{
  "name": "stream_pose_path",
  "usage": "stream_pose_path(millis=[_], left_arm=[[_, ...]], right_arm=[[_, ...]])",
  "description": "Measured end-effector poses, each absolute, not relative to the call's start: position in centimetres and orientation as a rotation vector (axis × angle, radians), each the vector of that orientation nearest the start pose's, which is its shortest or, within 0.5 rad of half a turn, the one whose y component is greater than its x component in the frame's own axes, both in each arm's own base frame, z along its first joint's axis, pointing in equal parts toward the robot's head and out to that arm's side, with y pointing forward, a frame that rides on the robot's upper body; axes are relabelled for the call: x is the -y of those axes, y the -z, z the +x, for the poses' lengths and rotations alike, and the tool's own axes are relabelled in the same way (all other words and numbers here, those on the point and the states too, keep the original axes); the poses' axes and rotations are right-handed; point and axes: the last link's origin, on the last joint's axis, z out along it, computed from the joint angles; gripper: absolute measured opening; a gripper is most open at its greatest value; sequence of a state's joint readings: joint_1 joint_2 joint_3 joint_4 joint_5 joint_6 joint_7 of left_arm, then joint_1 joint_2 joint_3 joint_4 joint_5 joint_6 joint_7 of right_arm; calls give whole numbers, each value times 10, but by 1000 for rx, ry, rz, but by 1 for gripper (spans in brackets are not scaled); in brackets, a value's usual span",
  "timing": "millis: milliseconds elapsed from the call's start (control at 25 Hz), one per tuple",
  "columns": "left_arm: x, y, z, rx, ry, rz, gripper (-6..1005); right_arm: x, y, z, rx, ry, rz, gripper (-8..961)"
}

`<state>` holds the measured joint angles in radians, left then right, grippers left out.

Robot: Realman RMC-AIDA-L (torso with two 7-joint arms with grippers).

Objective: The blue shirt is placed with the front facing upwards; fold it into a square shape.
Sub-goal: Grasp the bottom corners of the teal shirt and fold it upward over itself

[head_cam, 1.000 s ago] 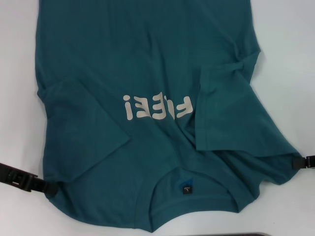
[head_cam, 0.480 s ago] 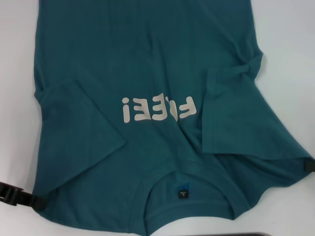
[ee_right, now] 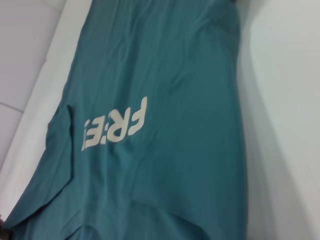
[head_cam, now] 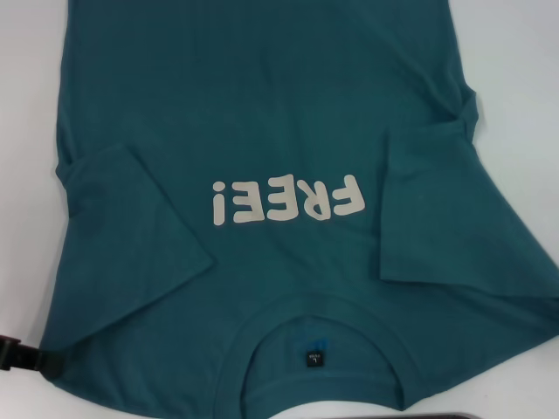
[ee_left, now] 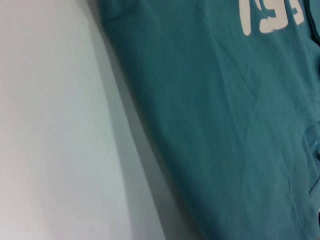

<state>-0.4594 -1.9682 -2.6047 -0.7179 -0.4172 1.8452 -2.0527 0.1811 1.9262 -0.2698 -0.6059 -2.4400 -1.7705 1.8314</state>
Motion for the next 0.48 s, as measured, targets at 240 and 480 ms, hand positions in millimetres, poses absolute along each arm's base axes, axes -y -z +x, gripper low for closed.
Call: stream_pose_path(millis=[240,480], left_arm=[[-238,-50,-362,1882,-117,-2557,-1],[-238,-51,-362,1880,-117,-2555,-1]], right_arm=[[-156,-78,418,-1853,-543,-2134,30],[-151,-82,420,-1852,-556,-2119,30]])
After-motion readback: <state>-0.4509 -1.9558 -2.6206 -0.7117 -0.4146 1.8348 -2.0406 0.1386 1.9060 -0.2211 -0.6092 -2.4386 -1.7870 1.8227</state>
